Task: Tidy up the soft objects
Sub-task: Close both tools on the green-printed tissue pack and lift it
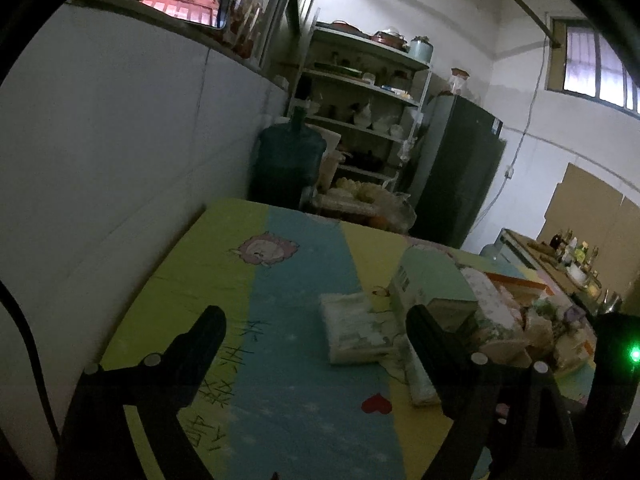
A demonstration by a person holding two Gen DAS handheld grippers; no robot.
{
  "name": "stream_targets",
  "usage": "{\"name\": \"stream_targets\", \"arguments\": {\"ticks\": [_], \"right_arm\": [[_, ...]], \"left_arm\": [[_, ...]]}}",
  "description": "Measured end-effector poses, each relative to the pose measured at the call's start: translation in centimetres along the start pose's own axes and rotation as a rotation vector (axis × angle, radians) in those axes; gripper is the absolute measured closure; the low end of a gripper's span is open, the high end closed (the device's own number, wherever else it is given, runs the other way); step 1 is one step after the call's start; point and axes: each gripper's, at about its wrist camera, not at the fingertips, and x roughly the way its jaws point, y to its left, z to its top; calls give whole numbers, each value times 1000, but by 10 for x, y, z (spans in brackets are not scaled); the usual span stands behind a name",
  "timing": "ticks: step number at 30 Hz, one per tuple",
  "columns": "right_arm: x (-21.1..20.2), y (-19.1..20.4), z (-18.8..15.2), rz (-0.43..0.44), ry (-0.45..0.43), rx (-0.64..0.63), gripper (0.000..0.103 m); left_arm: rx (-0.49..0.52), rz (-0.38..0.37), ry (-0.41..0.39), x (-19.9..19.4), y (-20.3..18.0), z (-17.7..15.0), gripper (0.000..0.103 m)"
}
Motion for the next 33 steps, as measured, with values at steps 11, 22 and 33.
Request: {"name": "stream_targets", "arguments": {"ticks": [11,22,33], "right_arm": [[21,-11,3,-13,34,54,29],[40,-8,12,-37,37,51,29],[30,-17,6,-9,66,-28,55]], "left_arm": [[16,-9,16,8,2,3,11],[33,-7,62,26,1,7,11],[104,18,237,93,-32,3,11]]}}
